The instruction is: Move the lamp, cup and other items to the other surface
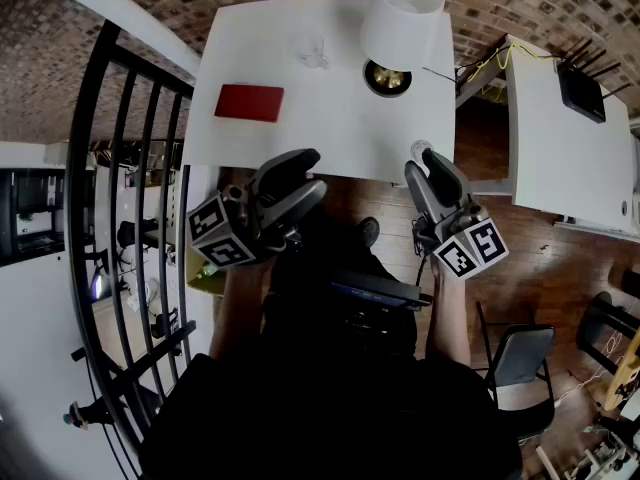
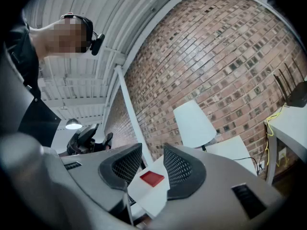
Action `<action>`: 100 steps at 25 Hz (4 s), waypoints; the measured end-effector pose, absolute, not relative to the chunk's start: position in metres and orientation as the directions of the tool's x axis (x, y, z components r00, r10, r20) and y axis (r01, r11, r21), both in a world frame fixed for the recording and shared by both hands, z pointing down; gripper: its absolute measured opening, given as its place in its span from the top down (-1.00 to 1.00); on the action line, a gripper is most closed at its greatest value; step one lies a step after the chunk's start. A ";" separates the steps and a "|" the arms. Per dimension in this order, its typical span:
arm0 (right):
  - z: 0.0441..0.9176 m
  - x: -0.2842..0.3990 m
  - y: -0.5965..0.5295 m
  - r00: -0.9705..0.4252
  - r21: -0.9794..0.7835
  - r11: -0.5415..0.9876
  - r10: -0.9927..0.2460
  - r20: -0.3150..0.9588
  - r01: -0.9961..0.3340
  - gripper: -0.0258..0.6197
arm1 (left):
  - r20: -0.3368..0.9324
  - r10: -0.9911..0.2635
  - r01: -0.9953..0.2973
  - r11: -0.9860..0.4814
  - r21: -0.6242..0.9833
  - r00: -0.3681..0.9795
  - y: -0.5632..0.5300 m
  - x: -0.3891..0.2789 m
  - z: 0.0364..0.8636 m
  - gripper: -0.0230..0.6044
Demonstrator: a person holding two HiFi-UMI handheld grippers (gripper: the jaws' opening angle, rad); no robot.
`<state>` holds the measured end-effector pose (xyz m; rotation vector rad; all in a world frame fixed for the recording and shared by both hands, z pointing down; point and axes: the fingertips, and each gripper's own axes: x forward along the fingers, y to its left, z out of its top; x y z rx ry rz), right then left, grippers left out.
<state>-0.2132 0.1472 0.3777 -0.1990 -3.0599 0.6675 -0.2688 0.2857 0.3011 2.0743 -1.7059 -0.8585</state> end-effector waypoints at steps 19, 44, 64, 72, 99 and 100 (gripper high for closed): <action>0.435 -0.359 0.123 -0.974 -0.283 0.939 -0.149 0.171 -0.193 0.43 | -0.359 -0.905 -0.671 -0.414 0.615 0.229 0.268 -0.464 0.317 0.58; 0.543 -0.457 0.001 -0.957 -0.120 0.975 -0.153 0.245 -0.186 0.35 | -0.152 -0.983 -0.736 -0.178 0.654 0.103 0.205 -0.525 0.338 0.40; 0.526 -0.523 -0.021 -0.999 -0.064 0.997 -0.035 -0.032 -0.033 0.70 | -0.065 -0.996 -0.762 0.006 0.647 -0.063 0.191 -0.543 0.347 0.40; 0.506 -0.520 -0.020 -0.998 -0.100 0.993 -0.068 -0.014 -0.066 0.75 | -0.102 -0.994 -0.757 -0.034 0.653 -0.043 0.200 -0.551 0.340 0.40; 0.288 -0.149 0.030 -0.656 -0.085 0.684 -0.722 -0.222 -0.724 0.75 | -0.299 -0.821 -0.571 -0.558 0.603 0.487 0.186 -0.425 0.329 0.40; 0.286 -0.133 0.031 -0.638 -0.087 0.668 -0.735 -0.227 -0.739 0.75 | -0.299 -0.811 -0.561 -0.570 0.600 0.503 0.182 -0.414 0.328 0.40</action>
